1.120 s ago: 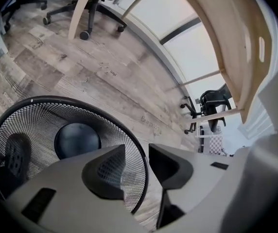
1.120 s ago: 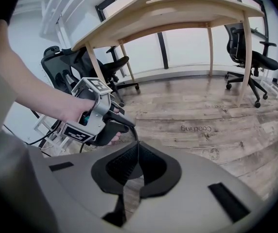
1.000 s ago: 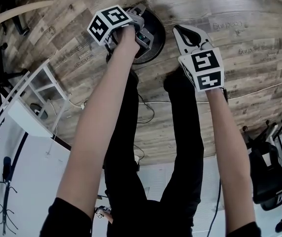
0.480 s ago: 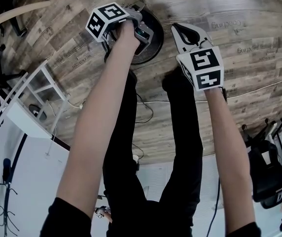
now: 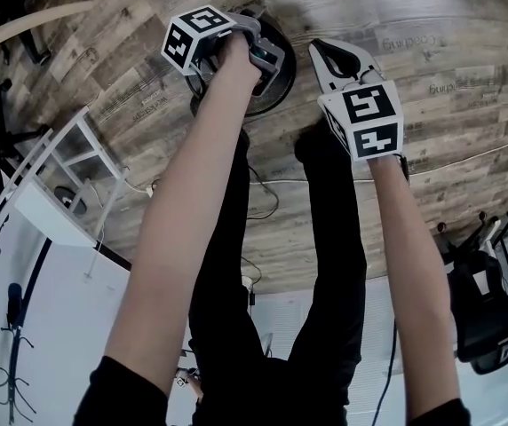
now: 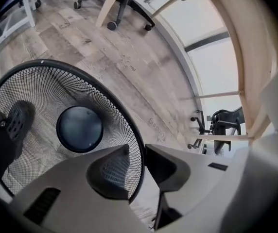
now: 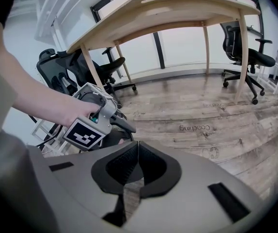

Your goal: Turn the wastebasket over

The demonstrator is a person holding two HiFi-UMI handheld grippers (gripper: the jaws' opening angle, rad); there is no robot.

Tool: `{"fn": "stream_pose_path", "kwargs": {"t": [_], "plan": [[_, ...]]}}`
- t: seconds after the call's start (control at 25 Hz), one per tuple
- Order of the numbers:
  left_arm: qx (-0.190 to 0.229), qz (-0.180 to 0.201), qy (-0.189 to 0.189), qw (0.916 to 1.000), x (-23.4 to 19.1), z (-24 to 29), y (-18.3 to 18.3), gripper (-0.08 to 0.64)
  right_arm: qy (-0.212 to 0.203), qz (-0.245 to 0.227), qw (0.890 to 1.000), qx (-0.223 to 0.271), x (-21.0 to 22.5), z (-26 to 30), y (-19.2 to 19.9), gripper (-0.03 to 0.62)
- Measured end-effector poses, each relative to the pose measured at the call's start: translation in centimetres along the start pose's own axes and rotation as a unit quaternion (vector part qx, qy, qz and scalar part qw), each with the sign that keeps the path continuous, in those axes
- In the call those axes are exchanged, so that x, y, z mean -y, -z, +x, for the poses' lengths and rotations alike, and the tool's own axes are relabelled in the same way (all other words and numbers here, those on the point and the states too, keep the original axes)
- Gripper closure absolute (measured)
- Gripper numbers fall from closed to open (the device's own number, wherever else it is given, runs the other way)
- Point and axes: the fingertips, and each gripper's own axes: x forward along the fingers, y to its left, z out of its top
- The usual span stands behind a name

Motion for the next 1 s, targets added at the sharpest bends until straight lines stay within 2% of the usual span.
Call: {"fn": "stream_pose_path", "kwargs": {"t": [0.16,0.44,0.76,1.0], "plan": [[-0.006,-0.007,-0.004,0.9999,-0.2,-0.8,0.9,0.465,0.004,0.004,1.000,0.002,0.0,-0.1,-0.5,0.558],[-0.013,0.019,0.017,0.9996,0.1,-2.7,2.9,0.476,0.008,0.015,1.000,0.011,-0.1,-0.7,-1.5,0.558],[-0.030,0.065,0.034,0.9969,0.2,-5.1,5.1,0.489,0.023,0.018,1.000,0.006,-0.1,-1.5,-0.9,0.558],[-0.064,0.119,0.086,0.9872,1.0,-6.1,6.8,0.495,0.043,0.029,0.999,0.001,0.8,-2.3,0.4,0.558]]}}
